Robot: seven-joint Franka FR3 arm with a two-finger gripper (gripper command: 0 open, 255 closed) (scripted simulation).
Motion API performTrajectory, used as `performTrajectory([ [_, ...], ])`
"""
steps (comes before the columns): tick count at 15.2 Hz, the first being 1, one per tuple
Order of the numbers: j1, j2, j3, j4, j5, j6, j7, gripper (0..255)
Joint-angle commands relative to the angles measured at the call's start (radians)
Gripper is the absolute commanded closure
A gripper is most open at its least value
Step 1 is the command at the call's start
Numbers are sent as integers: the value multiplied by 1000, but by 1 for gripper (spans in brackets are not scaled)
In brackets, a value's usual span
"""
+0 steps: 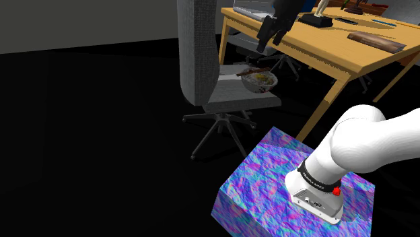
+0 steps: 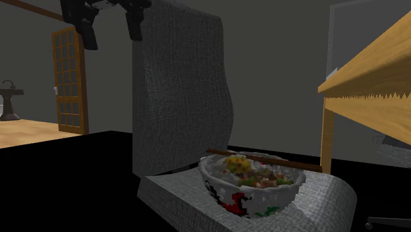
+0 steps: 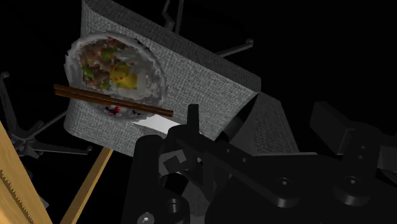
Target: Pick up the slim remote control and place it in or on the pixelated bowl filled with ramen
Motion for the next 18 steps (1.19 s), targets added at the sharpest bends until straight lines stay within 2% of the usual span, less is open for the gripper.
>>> performTrajectory([
  [1,0,0,0,0,0,0,0,0],
  [6,25,89,-127,-34,-50,112,-234,0],
  [11,56,227,-247,-18,-78,222,-468,0],
  [18,115,483,-397,77,-45,354,-809,0],
])
